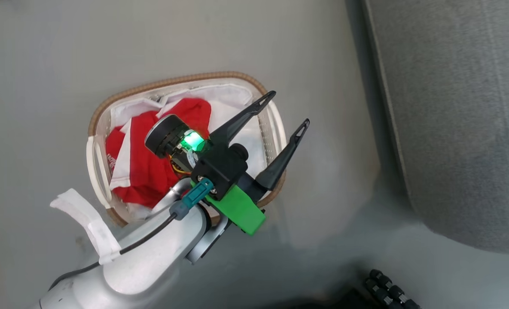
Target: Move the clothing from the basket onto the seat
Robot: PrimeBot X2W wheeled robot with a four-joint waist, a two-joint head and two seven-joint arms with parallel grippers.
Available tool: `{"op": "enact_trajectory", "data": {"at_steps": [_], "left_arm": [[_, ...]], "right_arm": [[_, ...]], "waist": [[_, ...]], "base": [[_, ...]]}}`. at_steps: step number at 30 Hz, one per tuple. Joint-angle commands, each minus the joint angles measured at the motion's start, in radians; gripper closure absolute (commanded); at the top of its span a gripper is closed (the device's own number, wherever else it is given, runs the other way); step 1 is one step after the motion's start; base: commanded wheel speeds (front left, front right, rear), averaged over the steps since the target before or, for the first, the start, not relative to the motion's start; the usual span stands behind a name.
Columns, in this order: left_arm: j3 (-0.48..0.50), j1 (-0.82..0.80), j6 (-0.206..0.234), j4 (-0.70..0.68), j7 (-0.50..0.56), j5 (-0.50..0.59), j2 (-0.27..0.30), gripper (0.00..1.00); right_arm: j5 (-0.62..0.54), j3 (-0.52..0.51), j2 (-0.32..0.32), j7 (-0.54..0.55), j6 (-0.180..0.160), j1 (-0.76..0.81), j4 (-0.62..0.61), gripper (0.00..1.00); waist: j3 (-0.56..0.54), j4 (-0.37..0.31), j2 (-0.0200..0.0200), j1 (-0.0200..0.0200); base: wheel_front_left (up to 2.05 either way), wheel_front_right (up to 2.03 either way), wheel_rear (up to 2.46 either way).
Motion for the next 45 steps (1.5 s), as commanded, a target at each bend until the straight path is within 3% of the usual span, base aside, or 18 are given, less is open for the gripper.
{"op": "enact_trajectory", "data": {"at_steps": [1,7,8,10,11,12,20,32,40,45], "left_arm": [[0.000,-0.013,0.006,-0.002,0.002,0.004,0.005,0.00],[-0.005,-0.005,0.011,-0.009,0.016,0.001,0.022,0.00],[-0.005,-0.008,0.013,-0.011,0.018,0.002,0.025,0.00],[-0.005,-0.011,0.014,-0.013,0.023,0.003,0.031,0.00],[-0.005,-0.010,0.016,-0.014,0.024,0.002,0.034,0.00],[-0.005,-0.008,0.017,-0.014,0.026,0.001,0.035,0.00],[-0.004,0.011,0.022,-0.006,0.017,-0.013,0.038,0.00],[0.024,0.065,0.028,0.037,-0.027,-0.075,0.015,0.00],[0.089,0.121,0.029,0.110,-0.065,-0.121,-0.013,0.00],[0.177,0.177,0.032,0.150,-0.071,-0.136,-0.036,0.00]], "right_arm": [[-0.010,-0.013,0.007,-0.013,-0.001,0.033,0.023,1.00],[-0.034,-0.027,0.071,-0.048,-0.001,0.090,0.110,1.00],[-0.038,-0.023,0.076,-0.058,-0.001,0.094,0.119,0.96],[-0.044,-0.019,0.088,-0.068,-0.001,0.104,0.136,0.60],[-0.044,-0.015,0.096,-0.073,-0.001,0.108,0.144,0.25],[-0.043,-0.010,0.103,-0.078,-0.001,0.112,0.152,0.00],[0.008,0.070,0.143,-0.138,-0.001,0.154,0.179,0.00],[0.124,0.214,0.168,-0.166,-0.001,0.341,0.112,0.00],[0.200,0.264,0.161,-0.166,-0.001,0.424,-0.007,0.00],[0.236,0.246,0.194,-0.166,-0.001,0.477,-0.088,0.00]], "waist": [[0.062,0.035,0.0000,-0.0002],[0.065,0.009,0.0000,-0.0002],[0.065,0.003,0.0000,-0.0002],[0.063,-0.007,0.0000,-0.0002],[0.061,-0.012,0.0000,-0.0002],[0.058,-0.017,0.0000,-0.0002],[0.006,-0.058,0.0000,-0.0002],[-0.160,-0.084,0.0000,-0.0002],[-0.283,-0.047,0.0000,-0.0002],[-0.365,0.006,0.0000,-0.0002]], "base": [[0.00,0.00,0.00],[0.00,0.00,0.00],[0.00,0.00,0.00],[0.00,0.00,0.00],[0.00,0.00,0.00],[0.00,0.00,0.00],[0.00,0.00,0.00],[0.00,0.00,0.00],[0.00,0.00,0.00],[0.00,0.00,0.00]]}}
